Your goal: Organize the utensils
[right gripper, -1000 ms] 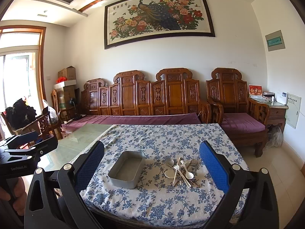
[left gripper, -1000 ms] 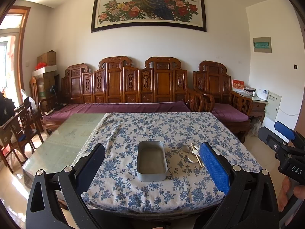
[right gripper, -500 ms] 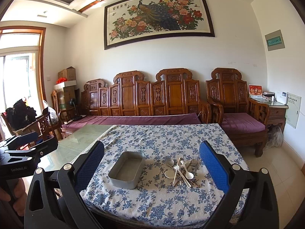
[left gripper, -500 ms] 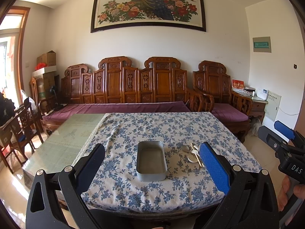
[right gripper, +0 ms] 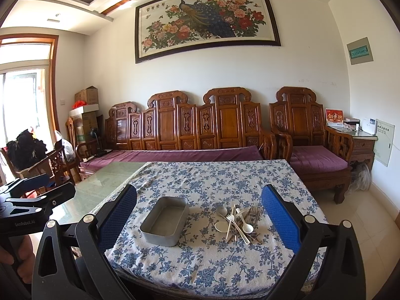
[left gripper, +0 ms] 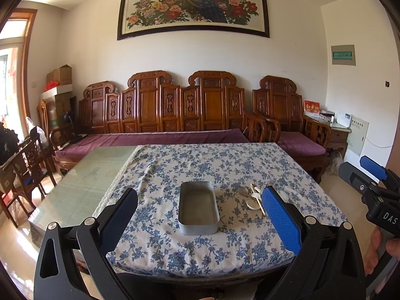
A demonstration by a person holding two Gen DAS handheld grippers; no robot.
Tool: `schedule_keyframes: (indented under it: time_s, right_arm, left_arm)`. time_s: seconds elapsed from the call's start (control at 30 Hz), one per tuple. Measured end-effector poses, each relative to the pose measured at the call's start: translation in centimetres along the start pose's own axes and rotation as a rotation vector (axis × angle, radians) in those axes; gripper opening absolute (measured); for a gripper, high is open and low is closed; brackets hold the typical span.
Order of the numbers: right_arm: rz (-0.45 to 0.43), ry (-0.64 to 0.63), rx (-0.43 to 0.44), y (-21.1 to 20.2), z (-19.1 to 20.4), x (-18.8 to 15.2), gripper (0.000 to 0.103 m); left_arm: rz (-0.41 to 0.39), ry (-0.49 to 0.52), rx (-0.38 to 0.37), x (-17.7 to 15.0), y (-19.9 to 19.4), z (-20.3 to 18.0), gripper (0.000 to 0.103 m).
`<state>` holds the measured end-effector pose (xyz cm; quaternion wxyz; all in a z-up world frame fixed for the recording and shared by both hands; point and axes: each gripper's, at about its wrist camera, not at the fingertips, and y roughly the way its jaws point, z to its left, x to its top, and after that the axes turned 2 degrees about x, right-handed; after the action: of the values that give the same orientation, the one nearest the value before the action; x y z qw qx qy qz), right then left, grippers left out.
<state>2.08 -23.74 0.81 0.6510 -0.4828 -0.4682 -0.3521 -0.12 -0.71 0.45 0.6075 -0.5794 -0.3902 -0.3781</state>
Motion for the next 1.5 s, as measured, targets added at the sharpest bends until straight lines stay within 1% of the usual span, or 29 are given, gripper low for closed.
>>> schedule_keyframes:
  time_s: [0.17,0.43,0.47,0.5,0.6,0.63,0.73,0.87,0.9,0.93,1.0,1.03,1.1,1.27,1.37,1.5]
  right_arm:
    - [0.033,0.02,-0.011,1.8,-1.1,-0.8,0.1]
    - [0.122,0.041,-0.031,6.9,-3.9,-3.2,0.1]
    - [0.132,0.038,-0.032,7.5,-4.2,-3.5,0.099]
    - [0.145,0.034,-0.032,8.4,-4.6,-3.7,0.094]
    - [0.182,0.02,-0.04,10.6,-5.7,-4.5,0.088]
    - [0.194,0.016,-0.045,11.3,-6.0,-4.7,0.087]
    - [0.235,0.002,-0.078,13.7,-7.2,-5.1,0.079]
    - [0.287,0.009,-0.081,16.5,-9.2,-5.7,0.07]
    - [0.299,0.01,-0.081,17.2,-9.6,-5.8,0.069]
    - [0.313,0.011,-0.083,17.9,-10.1,-6.0,0.069]
    - [0.335,0.009,-0.076,19.1,-11.0,-6.3,0.063]
    - [0.351,0.003,-0.072,19.9,-11.4,-6.5,0.062]
    - [0.381,-0.011,-0.068,21.1,-12.1,-7.2,0.056]
    - [0.471,-0.027,-0.046,24.4,-14.2,-9.9,0.051]
    - [0.499,-0.02,-0.031,25.3,-14.7,-11.0,0.048]
    - [0.535,-0.024,-0.02,26.1,-15.5,-12.3,0.043]
  left_arm:
    - [0.043,-0.006,-0.002,-0.6,2.3,0.4,0.096]
    - [0.141,0.007,-0.022,-2.3,7.4,0.6,0.096]
    - [0.154,0.012,-0.029,-2.5,8.2,0.5,0.096]
    - [0.167,0.018,-0.036,-2.7,9.1,0.4,0.096]
    - [0.2,0.036,-0.054,-3.1,11.2,0.1,0.096]
    - [0.21,0.039,-0.068,-3.2,11.9,0.0,0.096]
    - [0.243,0.055,-0.098,-3.5,14.2,-0.5,0.096]
    - [0.299,0.083,-0.127,-4.4,17.3,-1.5,0.096]
    - [0.313,0.094,-0.131,-4.6,18.2,-1.8,0.096]
    - [0.32,0.103,-0.135,-4.7,18.8,-2.1,0.096]
    - [0.337,0.113,-0.142,-5.0,20.0,-2.5,0.096]
    - [0.342,0.113,-0.148,-5.2,20.5,-2.8,0.096]
    - [0.356,0.113,-0.164,-5.5,21.6,-3.5,0.094]
    - [0.394,0.126,-0.188,-6.1,23.6,-5.2,0.087]
    - [0.415,0.134,-0.202,-6.4,24.9,-6.3,0.084]
    - [0.448,0.14,-0.234,-6.7,27.0,-8.3,0.077]
